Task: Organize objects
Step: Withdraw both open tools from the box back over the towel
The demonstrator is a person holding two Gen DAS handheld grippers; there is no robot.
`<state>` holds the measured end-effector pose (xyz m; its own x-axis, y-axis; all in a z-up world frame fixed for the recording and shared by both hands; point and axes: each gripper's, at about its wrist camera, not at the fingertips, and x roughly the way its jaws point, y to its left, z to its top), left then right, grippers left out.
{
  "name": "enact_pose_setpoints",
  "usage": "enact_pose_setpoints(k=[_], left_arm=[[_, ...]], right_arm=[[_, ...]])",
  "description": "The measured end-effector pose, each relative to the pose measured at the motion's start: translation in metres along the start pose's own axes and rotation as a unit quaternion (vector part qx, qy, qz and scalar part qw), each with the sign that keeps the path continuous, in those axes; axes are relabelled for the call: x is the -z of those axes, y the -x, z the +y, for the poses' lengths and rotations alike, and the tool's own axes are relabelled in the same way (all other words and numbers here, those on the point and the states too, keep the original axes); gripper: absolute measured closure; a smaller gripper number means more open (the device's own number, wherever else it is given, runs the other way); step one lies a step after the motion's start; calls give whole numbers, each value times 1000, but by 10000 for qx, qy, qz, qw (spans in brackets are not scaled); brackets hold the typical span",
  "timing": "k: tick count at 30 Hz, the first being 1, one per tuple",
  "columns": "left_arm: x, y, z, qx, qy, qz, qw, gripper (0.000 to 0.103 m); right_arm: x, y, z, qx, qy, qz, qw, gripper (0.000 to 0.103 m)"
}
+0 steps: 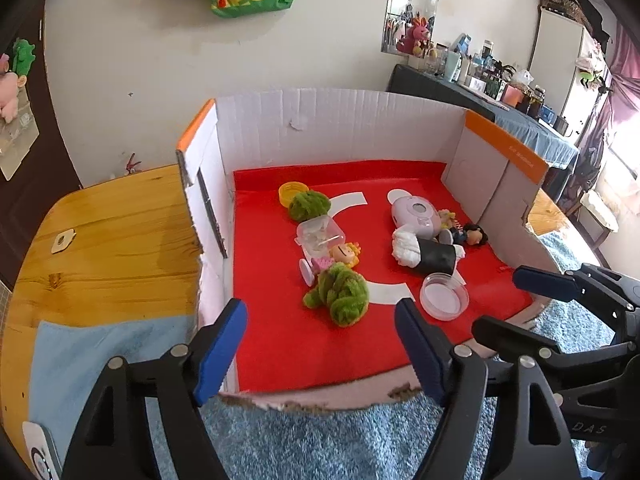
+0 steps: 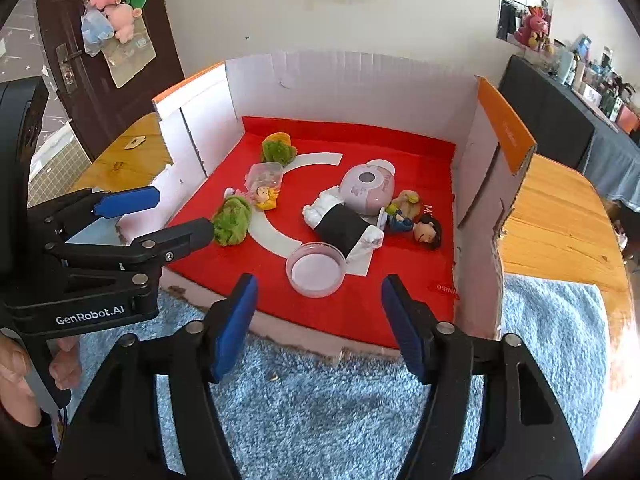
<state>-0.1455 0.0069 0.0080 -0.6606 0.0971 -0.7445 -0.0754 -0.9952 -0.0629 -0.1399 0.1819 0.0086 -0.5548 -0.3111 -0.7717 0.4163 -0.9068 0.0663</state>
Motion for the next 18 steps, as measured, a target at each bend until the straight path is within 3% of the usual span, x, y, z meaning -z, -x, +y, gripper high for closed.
enact_pose_setpoints(k=[16,18], left_arm=[[18,30,-1,-163,33,-285,9995,13],[21,32,-1,-187,53,-267,9995,7]], right_arm=[[17,27,9,36,-26,-237,9997,25],[18,29,11,26,-36,-238,9997,22]])
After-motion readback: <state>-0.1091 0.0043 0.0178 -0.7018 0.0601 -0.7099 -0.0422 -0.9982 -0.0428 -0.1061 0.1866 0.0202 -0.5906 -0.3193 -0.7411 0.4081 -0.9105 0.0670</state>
